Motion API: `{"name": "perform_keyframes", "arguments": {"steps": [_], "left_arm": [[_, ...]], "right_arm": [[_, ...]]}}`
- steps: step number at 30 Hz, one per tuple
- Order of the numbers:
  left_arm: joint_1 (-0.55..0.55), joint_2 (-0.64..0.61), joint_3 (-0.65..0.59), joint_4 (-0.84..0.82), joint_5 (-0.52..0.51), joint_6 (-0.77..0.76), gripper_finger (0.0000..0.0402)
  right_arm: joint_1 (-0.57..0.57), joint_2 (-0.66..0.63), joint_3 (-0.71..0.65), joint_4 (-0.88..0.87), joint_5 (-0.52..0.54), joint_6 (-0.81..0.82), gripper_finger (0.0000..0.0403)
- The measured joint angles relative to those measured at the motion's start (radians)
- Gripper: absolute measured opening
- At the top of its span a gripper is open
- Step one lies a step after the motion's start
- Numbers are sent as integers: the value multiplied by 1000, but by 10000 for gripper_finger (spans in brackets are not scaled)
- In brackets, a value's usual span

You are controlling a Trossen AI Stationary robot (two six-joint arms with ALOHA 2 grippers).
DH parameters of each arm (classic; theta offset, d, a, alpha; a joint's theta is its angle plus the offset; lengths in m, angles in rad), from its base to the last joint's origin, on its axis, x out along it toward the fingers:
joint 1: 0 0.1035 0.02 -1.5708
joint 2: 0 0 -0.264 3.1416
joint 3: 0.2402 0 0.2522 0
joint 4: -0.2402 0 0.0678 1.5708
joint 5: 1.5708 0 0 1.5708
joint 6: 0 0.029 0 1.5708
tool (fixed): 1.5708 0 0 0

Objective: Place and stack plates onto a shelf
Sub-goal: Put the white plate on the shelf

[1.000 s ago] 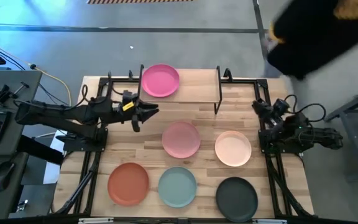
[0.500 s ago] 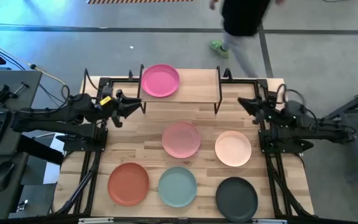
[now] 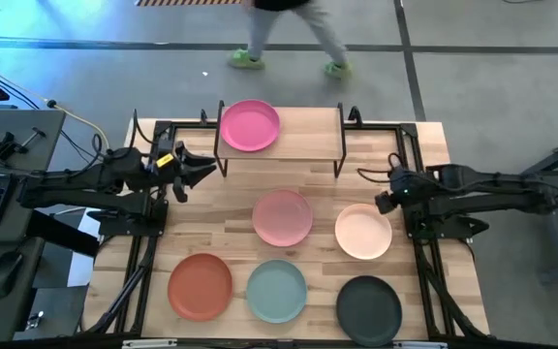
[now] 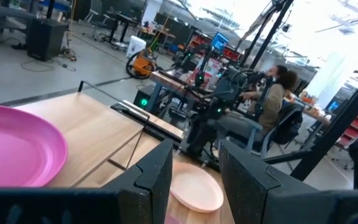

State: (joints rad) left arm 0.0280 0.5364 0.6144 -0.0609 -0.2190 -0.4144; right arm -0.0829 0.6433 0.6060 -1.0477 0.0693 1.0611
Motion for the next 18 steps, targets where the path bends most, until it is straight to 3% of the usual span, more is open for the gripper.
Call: {"name": "perform_keyframes", "arguments": {"steps": [10,15,18], "left_arm": [[0,7,0,-4,-1,6,120],[0,7,0,-5,-1,0,120],[0,7,0,-8,-1,-1,120]], "right_arm": [[4,226,1,39,-19,-75,197],[14,318,1,88,-235,-140,197],[51,319,1,71,-349,-13,197]]}}
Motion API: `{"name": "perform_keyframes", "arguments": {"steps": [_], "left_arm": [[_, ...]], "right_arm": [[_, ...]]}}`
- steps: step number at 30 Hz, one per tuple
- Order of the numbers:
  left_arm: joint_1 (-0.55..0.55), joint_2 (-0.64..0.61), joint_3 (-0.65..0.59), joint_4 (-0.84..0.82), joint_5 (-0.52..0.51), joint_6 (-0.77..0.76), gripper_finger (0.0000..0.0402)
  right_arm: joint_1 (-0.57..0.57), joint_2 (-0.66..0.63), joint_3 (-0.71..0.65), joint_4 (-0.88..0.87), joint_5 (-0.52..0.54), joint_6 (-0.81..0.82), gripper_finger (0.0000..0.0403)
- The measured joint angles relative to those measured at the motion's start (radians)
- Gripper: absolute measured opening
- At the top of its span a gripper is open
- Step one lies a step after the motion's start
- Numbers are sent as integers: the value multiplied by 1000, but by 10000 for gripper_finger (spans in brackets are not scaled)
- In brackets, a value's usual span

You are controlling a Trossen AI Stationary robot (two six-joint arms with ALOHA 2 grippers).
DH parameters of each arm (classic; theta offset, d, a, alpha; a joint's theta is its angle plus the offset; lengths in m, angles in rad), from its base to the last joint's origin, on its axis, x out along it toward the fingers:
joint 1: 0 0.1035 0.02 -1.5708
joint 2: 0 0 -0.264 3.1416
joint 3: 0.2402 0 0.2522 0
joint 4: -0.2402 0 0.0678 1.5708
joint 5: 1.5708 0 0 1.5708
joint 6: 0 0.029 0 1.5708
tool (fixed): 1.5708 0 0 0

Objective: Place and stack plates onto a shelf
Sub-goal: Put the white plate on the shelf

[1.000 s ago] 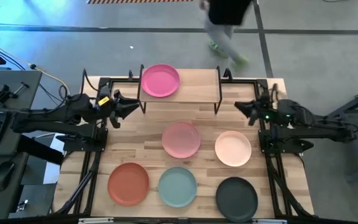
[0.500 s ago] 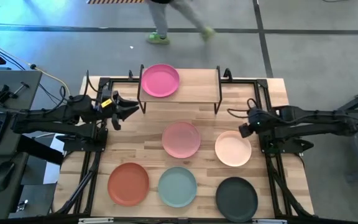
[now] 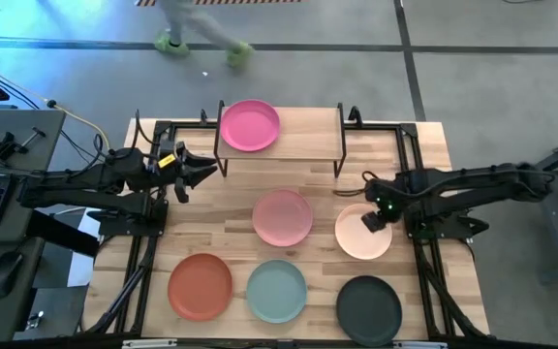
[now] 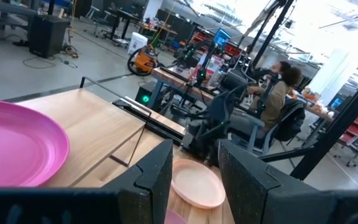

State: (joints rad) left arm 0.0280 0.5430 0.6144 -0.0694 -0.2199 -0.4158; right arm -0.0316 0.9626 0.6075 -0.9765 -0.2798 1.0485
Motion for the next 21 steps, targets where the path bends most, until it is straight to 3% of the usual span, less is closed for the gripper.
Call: {"name": "perform_keyframes", "arguments": {"steps": [8,15,21], "left_arm": [[0,0,0,-17,0,-18,120],[0,0,0,-17,-3,-19,120],[0,0,0,-3,-3,-52,120]], "right_arm": [[229,7,0,-15,94,622,197],[396,62,0,-66,144,933,197],[474,141,0,-62,200,1072,197]]}}
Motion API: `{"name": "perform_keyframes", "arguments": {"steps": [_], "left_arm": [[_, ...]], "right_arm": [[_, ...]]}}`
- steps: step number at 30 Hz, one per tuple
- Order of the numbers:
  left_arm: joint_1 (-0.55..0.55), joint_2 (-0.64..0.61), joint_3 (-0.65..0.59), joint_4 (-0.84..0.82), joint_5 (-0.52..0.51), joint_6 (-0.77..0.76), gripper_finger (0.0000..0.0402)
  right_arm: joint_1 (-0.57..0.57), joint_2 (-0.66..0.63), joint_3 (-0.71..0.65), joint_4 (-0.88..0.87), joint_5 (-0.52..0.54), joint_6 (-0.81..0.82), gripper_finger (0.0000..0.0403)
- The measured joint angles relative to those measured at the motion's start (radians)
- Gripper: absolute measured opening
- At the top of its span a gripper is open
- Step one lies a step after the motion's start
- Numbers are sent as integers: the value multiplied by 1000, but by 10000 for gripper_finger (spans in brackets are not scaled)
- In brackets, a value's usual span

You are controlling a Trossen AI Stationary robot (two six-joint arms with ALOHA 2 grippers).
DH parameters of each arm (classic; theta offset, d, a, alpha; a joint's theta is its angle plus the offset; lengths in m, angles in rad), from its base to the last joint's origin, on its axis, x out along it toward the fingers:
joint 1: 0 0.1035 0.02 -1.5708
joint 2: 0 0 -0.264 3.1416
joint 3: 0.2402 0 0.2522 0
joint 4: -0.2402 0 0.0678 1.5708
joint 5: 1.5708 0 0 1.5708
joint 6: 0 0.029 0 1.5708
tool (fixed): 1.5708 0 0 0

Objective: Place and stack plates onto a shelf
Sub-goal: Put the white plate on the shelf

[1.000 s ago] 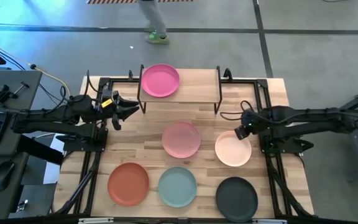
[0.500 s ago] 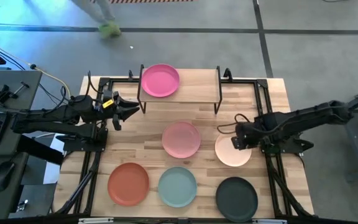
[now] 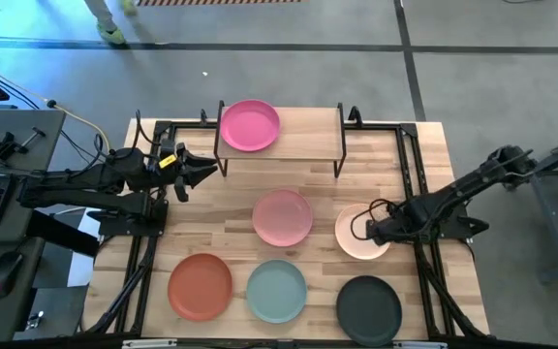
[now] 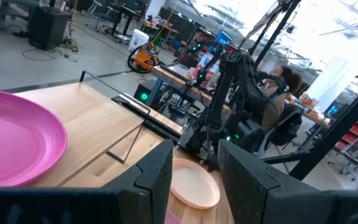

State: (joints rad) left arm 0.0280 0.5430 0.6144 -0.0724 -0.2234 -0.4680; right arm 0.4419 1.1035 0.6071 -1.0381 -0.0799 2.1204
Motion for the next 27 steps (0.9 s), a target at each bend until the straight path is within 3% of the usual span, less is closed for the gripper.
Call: {"name": "perform_keyframes", "arguments": {"steps": [10,15,21,27], "left_arm": [[0,0,0,20,0,-3,120],[0,0,0,20,0,-29,120],[0,0,0,20,3,-48,120],[0,0,0,25,3,-55,120]], "right_arm": [[10,125,0,62,19,28,193],[10,181,-16,86,15,49,156],[11,169,-117,287,16,121,109],[11,135,-122,259,27,108,84]]}}
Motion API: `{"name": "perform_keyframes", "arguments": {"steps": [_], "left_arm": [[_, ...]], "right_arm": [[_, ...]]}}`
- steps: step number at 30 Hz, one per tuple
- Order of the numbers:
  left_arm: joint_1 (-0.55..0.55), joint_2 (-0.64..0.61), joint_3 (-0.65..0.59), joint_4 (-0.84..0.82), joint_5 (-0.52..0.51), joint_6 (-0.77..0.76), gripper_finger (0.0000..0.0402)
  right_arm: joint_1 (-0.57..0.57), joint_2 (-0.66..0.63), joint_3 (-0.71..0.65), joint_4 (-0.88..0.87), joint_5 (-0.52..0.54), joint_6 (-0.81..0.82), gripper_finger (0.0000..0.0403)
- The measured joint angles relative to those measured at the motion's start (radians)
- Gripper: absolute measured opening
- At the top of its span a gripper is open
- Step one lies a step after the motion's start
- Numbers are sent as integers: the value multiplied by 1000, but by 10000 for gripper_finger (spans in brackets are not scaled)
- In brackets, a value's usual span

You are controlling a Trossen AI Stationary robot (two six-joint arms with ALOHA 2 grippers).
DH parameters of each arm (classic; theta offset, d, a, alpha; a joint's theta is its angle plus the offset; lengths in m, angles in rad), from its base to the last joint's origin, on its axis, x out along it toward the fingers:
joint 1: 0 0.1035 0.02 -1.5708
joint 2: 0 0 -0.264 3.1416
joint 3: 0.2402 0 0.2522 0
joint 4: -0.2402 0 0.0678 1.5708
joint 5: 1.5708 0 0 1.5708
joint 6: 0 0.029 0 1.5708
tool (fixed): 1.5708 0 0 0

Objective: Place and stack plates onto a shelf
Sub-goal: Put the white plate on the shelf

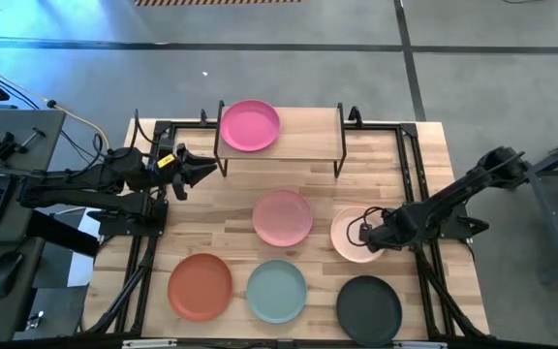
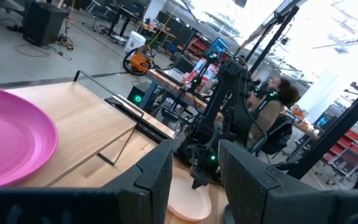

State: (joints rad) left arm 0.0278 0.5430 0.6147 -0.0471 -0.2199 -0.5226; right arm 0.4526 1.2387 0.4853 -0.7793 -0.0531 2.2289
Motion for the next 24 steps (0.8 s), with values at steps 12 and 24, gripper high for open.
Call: {"name": "perform_keyframes", "arguments": {"steps": [12,24], "left_arm": [[0,0,0,0,0,1,120],[0,0,0,1,0,1,120]], "right_arm": [[0,-83,-4,-24,45,-58,8],[-51,-365,185,-233,107,-358,0]]}}
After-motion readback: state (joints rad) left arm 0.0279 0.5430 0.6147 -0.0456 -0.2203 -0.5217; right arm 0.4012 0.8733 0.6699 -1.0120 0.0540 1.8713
